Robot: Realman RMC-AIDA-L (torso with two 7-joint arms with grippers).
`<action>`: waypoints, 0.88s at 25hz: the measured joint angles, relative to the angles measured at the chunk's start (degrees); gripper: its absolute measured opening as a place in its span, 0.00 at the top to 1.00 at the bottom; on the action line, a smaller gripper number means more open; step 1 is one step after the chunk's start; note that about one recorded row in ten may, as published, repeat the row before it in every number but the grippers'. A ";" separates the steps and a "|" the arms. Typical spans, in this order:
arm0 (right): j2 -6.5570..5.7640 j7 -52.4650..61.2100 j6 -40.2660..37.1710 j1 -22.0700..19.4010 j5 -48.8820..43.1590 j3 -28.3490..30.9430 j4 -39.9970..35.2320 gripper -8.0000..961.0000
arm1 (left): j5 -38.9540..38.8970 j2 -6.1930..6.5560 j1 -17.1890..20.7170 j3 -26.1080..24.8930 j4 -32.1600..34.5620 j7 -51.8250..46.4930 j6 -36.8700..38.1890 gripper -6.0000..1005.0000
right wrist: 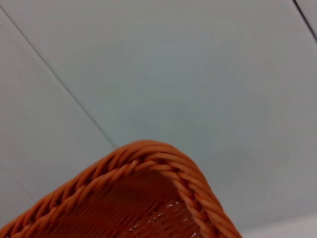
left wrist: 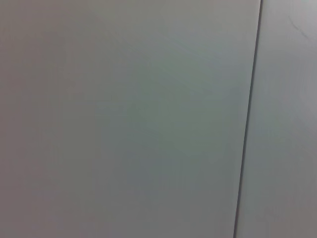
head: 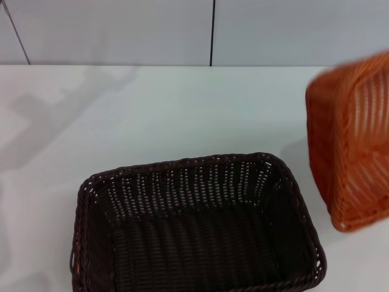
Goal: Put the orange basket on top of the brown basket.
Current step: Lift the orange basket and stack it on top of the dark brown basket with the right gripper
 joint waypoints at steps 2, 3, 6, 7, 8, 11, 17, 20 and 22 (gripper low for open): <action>0.95 -0.63 -0.80 -0.45 4.29 -0.52 1.55 0.83 | 0.21 0.20 -0.10 0.05 0.22 0.02 0.00 0.14; 2.56 -1.16 -1.52 -0.50 7.47 -0.65 2.03 0.83 | 0.33 0.21 -0.16 0.05 0.29 0.06 -0.01 0.14; 4.82 -1.58 -2.14 -0.25 10.78 -0.73 2.05 0.83 | 0.34 0.22 -0.16 0.02 0.31 0.09 0.09 0.14; 6.30 -1.80 -2.45 -0.01 12.39 -0.81 2.02 0.83 | 0.33 0.22 -0.15 0.01 0.31 0.09 0.13 0.14; 8.55 -2.35 -3.09 0.26 14.40 -0.80 1.76 0.83 | 0.24 0.22 0.00 -0.01 0.33 0.09 0.30 0.14; 10.54 -2.97 -4.21 0.26 15.94 -0.74 1.51 0.83 | 0.26 0.22 0.14 -0.02 0.34 0.09 0.50 0.14; 15.22 -5.38 -5.96 -1.11 18.14 -0.67 2.23 0.83 | 0.49 1.87 -0.05 0.45 3.29 0.15 1.29 0.14; 16.66 -8.37 -6.58 -1.51 18.08 -0.85 4.65 0.83 | 0.63 2.62 -0.48 0.59 5.46 0.97 2.49 0.14; 16.75 -10.36 -7.68 -1.65 17.95 -1.18 8.02 0.83 | 0.66 2.89 -0.67 0.64 6.15 1.52 2.70 0.14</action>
